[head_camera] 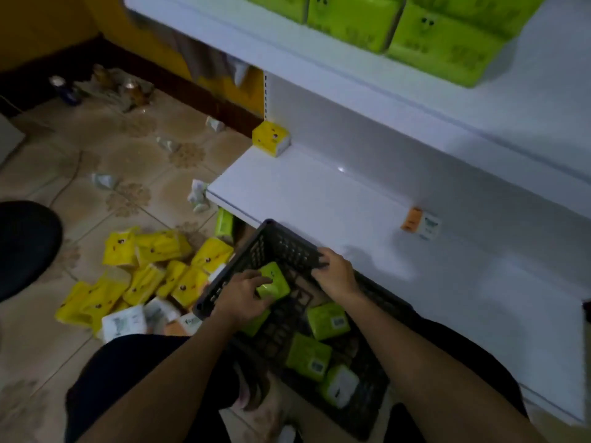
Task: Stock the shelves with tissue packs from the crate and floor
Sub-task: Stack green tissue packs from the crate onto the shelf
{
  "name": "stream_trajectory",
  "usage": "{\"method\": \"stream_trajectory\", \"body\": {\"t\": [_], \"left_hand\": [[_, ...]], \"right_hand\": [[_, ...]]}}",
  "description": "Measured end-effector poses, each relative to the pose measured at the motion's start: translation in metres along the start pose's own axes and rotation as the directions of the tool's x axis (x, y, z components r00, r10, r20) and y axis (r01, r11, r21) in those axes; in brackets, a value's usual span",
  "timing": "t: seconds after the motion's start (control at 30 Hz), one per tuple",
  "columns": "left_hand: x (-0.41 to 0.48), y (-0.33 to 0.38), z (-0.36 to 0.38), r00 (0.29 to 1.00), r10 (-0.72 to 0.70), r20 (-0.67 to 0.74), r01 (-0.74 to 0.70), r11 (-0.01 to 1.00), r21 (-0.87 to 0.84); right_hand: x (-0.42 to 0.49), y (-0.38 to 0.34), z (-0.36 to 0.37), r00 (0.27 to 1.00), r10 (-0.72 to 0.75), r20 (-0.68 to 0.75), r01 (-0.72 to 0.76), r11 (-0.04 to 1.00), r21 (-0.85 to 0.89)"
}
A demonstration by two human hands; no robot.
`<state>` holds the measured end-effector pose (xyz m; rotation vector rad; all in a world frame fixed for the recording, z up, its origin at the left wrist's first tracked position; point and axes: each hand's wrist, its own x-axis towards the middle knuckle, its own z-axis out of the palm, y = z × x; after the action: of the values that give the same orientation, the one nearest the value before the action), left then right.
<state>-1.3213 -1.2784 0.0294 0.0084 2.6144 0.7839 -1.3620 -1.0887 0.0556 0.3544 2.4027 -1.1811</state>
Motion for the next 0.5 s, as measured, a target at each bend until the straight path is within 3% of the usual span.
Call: {"method": "stream_trajectory", "body": {"t": [0.1,0.3,0.5], "left_hand": [[0.007,-0.016,0.04,0.994,-0.075,0.084,0.077,0.997,-0.024],[0.022,-0.051,0.073,0.932,-0.271,0.242,0.289,0.957,-0.04],[0.043,-0.094,0.089,0.887,-0.288,0.361,0.256,0.957,0.136]], "right_hand": [[0.01,0.044,0.026,0.99,0.125,0.069,-0.124,0.992,-0.021],[0.043,0.092,0.088,0.952,0.244,0.183,-0.218,0.964,-0.149],[0.082,0.111,0.168,0.892,0.355,0.281,-0.316,0.933,-0.175]]}}
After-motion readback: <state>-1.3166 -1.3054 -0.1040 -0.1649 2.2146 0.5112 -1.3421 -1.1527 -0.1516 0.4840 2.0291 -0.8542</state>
